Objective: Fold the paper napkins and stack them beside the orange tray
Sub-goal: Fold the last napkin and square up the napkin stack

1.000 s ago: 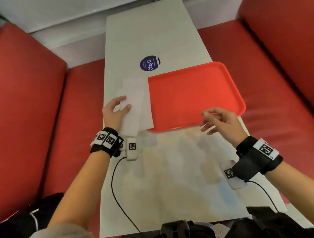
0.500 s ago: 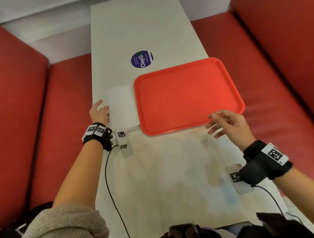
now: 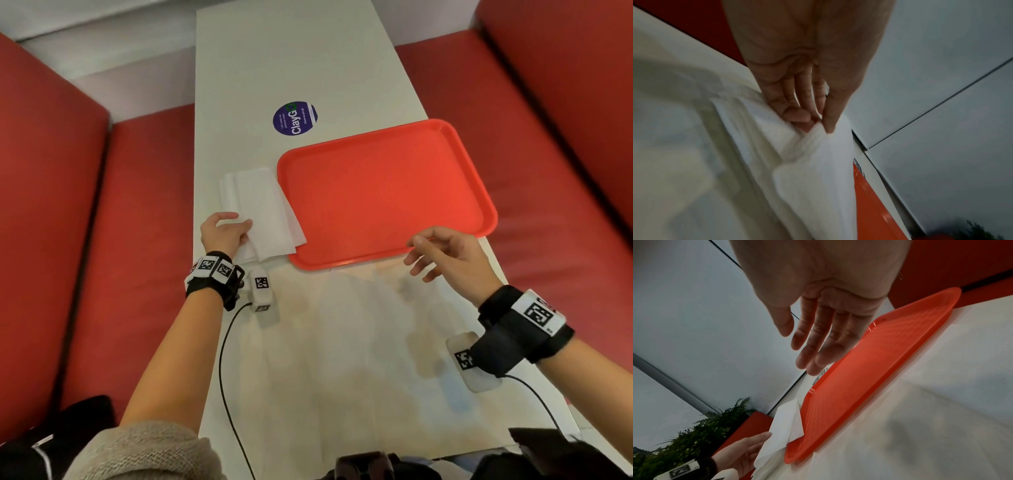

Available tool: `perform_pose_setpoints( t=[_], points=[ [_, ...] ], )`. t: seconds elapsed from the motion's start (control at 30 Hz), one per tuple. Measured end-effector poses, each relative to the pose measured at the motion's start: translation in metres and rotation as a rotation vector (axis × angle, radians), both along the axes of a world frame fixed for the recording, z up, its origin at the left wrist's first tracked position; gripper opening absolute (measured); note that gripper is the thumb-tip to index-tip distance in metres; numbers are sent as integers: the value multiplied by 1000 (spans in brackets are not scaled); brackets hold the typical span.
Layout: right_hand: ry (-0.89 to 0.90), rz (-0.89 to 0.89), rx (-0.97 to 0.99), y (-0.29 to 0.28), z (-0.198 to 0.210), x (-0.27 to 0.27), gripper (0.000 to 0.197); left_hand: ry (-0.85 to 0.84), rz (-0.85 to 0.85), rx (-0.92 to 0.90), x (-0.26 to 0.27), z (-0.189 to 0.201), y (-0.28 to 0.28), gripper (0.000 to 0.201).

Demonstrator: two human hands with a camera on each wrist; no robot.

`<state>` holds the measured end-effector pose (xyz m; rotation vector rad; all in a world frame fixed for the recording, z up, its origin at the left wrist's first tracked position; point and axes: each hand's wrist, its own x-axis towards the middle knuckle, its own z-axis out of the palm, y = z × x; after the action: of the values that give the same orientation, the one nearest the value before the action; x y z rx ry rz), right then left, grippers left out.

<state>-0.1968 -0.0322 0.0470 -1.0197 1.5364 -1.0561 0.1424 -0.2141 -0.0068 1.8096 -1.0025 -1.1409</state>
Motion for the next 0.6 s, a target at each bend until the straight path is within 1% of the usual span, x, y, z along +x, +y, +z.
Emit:
perform_pose_setpoints(
  t=[0.17,0.23,0.27,0.33,0.43,0.5,0.6],
  points=[
    [22,-16,-4,4,1,-9,17,102,10,-43,0,8,-2,39],
    [32,-21,-4,4,0,-9,16,59,-5,-23,0,9,-3,45],
    [35,-15,-6,4,-1,-8,16,8,-35,1,-2,9,-3,48],
    [53,34,-9,-3,-2,-1,15,-100,-107,32,-8,6,-1,45],
    [81,164,14,-30,-6,22,11,-153,-115,14,-15,1,1,39],
    [78,224,42,-59,-14,43,8,-144,-92,5,-16,0,0,39],
    [73,263,84,-107,-23,78,6,-94,-61,4,-12,0,-2,42]
  ],
)
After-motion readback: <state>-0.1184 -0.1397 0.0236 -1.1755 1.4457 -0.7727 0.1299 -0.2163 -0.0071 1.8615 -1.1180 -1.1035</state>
